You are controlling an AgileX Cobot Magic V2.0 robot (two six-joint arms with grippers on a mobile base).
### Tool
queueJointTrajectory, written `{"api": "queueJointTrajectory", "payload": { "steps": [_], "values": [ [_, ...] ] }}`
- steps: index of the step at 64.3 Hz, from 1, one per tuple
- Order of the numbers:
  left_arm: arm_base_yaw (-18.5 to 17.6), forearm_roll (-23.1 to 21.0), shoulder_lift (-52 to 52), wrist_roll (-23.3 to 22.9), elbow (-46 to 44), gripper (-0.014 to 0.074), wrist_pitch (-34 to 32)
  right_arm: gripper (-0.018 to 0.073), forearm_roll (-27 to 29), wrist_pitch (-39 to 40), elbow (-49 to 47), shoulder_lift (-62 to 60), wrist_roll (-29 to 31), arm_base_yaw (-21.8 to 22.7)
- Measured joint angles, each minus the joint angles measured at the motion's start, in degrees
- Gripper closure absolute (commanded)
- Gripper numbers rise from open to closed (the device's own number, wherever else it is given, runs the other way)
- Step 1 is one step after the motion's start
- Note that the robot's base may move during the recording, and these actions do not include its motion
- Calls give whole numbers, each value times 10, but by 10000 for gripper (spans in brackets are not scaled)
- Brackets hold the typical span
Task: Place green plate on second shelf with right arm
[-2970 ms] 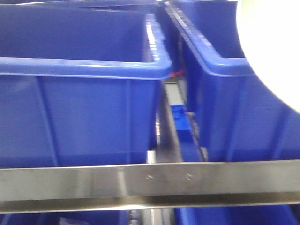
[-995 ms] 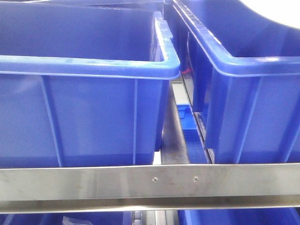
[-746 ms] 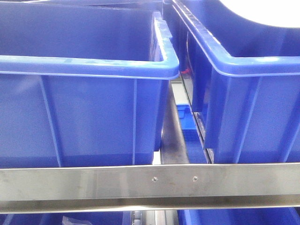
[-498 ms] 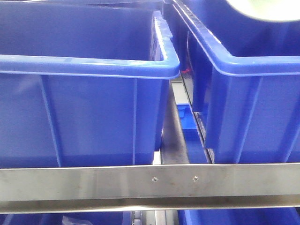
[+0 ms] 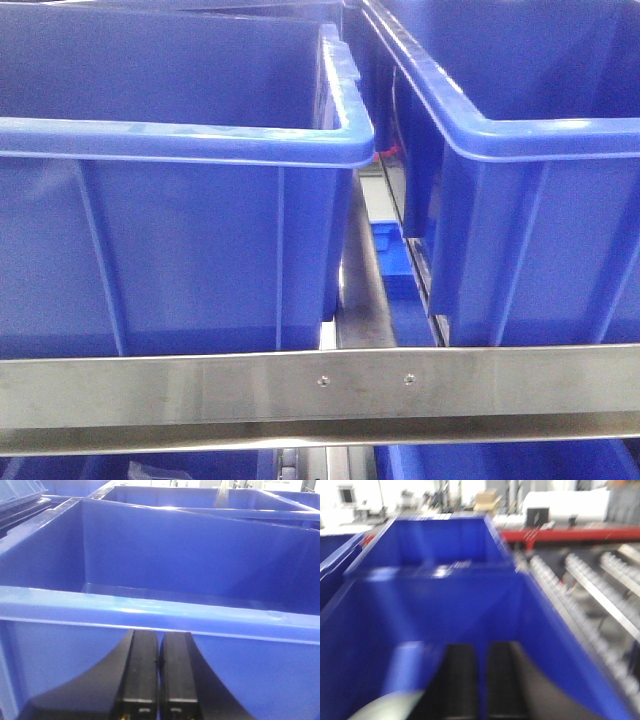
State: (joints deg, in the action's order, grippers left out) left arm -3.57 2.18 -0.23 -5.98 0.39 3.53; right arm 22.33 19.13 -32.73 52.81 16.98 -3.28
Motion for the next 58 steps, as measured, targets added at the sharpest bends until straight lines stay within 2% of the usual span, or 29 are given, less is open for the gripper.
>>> {"api": "queueJointTrajectory", "payload": {
  "steps": [14,37,58],
  "values": [
    [0,0,0,0,0,465,0,536,-5,-138,6,-90,-1,0],
    [0,0,0,0,0,465,0,537,-5,-247,53,-301,-3,0],
    [0,0,0,0,0,465,0,537,6,-320,63,-342,-4,0]
  ]
}}
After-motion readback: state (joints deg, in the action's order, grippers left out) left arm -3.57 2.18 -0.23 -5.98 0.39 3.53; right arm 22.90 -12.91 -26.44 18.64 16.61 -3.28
